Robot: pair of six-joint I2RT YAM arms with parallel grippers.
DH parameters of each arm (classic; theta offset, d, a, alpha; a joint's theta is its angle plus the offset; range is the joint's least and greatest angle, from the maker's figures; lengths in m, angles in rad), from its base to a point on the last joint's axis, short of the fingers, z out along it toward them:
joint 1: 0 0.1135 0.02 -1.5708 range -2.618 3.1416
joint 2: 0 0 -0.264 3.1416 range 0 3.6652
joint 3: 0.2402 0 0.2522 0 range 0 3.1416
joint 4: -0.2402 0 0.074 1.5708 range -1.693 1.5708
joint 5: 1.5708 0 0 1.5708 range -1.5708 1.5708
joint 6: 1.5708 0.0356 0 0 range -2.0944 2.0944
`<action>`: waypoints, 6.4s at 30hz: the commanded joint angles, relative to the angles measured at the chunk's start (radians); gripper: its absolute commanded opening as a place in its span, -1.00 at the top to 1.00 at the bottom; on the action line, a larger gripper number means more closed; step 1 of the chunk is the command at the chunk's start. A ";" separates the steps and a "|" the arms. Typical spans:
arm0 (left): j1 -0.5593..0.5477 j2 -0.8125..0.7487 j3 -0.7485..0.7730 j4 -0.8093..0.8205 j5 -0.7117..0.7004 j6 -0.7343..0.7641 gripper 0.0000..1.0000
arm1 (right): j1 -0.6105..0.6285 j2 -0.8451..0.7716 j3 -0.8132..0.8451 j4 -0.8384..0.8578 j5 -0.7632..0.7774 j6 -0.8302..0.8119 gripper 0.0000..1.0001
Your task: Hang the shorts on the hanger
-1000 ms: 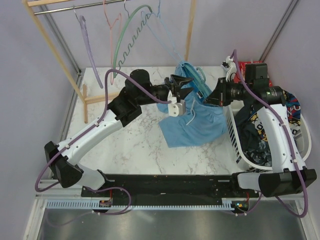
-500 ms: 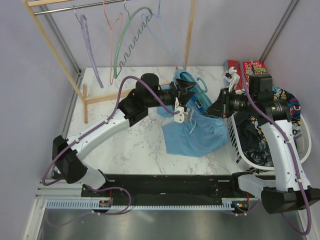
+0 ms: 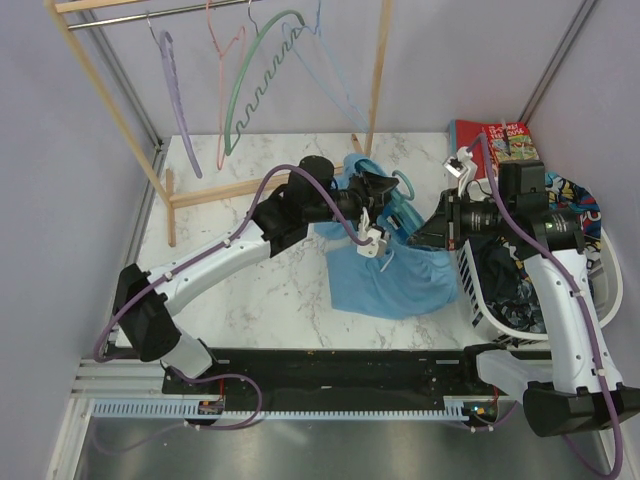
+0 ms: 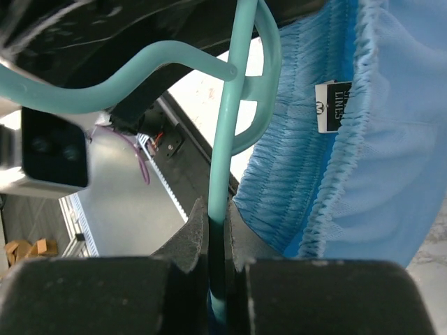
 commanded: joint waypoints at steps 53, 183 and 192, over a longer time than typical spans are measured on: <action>0.003 0.093 0.170 0.035 -0.077 -0.188 0.96 | 0.015 -0.068 0.035 -0.253 0.324 -0.435 1.00; 0.413 -0.766 -0.160 -0.481 -0.189 -1.188 -0.99 | 0.078 0.593 0.849 0.624 0.662 0.121 -0.96; 0.659 -0.647 0.043 -0.862 -0.081 -1.323 -0.99 | 0.014 0.297 0.610 0.494 0.685 0.007 -0.96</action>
